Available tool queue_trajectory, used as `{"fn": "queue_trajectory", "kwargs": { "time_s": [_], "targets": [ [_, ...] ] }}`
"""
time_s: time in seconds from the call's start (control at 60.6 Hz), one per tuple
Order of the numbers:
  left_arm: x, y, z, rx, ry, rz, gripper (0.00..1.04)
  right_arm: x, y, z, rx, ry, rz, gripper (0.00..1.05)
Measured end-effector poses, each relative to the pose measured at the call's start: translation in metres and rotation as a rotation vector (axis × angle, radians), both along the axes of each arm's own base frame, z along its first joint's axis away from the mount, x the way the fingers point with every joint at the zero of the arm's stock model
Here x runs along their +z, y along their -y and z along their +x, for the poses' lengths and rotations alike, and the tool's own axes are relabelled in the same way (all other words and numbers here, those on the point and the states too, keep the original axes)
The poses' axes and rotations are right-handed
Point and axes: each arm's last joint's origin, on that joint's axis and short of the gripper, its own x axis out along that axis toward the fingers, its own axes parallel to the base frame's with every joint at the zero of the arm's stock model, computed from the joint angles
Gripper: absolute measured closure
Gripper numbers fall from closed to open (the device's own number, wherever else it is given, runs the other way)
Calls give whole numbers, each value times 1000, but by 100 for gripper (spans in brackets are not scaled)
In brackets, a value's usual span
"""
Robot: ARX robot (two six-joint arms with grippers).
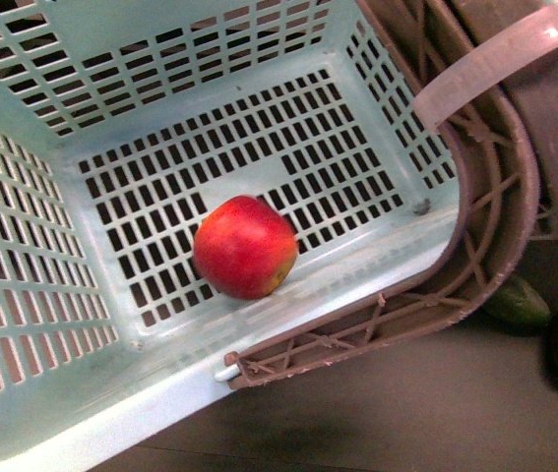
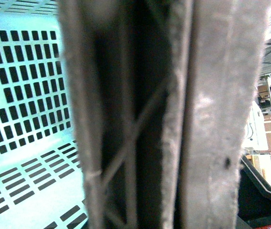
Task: Pick apple with right arm and hold basket with left
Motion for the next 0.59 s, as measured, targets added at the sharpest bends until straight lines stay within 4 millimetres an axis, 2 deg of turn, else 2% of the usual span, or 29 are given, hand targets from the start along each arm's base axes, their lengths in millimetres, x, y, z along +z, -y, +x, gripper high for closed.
{"fn": "queue_trajectory", "kwargs": {
  "time_s": [0.099,0.198,0.429,0.594],
  "targets": [
    [0,0,0,-3,-5,-6,90,-8,6,-3,87,131,-7,22],
    [0,0,0,-2,-2,-2,90,-19,18,-16,108,223,-25,38],
    [0,0,0,8,-1,0,90,-46,42,-39,103,219,-57,74],
    [0,0,0,6,-1,0,90,-55,51,-51,104,227,-62,99]
  ]
}}
